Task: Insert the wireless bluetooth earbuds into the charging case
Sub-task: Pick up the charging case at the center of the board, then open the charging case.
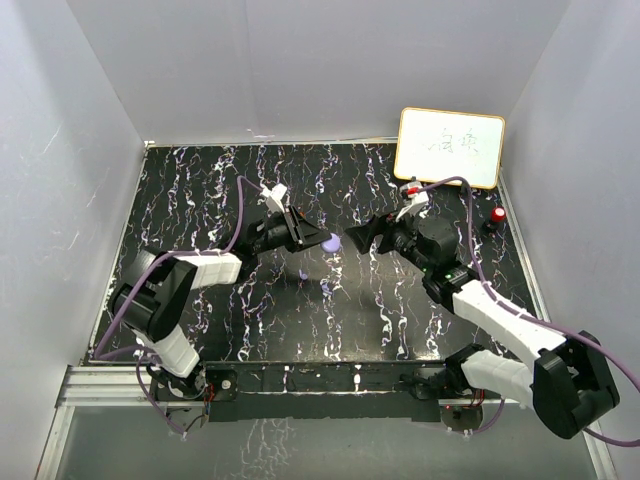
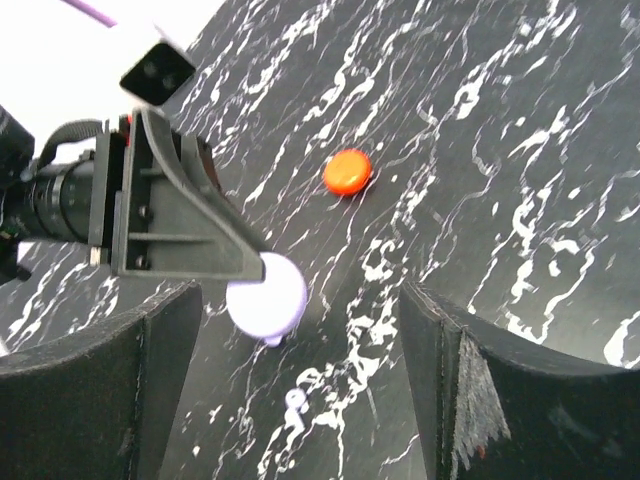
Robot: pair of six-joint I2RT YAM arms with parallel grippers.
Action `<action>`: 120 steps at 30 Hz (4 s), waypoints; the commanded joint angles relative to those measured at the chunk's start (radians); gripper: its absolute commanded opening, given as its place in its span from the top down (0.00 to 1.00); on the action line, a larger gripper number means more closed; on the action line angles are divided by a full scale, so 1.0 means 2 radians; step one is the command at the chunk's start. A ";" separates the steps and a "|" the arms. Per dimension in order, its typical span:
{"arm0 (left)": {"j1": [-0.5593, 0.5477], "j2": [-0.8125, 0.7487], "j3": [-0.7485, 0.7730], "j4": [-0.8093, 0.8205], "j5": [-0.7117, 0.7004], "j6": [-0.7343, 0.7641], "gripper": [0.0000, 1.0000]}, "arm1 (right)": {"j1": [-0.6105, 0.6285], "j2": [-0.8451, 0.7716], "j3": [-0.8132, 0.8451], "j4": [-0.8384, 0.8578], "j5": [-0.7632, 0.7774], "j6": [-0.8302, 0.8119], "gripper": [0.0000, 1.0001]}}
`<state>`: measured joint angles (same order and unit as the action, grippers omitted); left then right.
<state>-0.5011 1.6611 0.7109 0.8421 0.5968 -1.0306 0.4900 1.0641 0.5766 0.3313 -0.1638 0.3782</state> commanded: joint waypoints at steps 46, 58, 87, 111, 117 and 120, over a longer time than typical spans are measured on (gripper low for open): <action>-0.044 0.115 0.046 0.295 0.025 -0.162 1.00 | -0.121 0.070 -0.110 0.241 -0.226 0.244 0.49; -0.048 0.117 0.045 0.297 0.024 -0.162 1.00 | -0.121 0.086 -0.110 0.250 -0.229 0.246 0.59; -0.055 0.127 0.049 0.281 0.021 -0.153 1.00 | -0.121 0.095 -0.104 0.254 -0.243 0.246 0.76; -0.072 0.107 0.080 0.055 -0.026 -0.046 1.00 | -0.121 0.021 -0.017 0.008 -0.192 0.109 0.86; -0.074 0.106 0.079 0.052 -0.028 -0.045 1.00 | -0.121 0.018 -0.012 0.002 -0.193 0.106 0.85; -0.074 0.106 0.076 0.067 -0.024 -0.055 1.00 | -0.120 0.012 -0.011 -0.007 -0.184 0.103 0.80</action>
<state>-0.6449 1.9228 0.8421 0.9573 0.5457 -1.1412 0.2474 1.1240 0.5106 0.3210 -0.5510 0.6106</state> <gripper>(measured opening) 0.239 0.171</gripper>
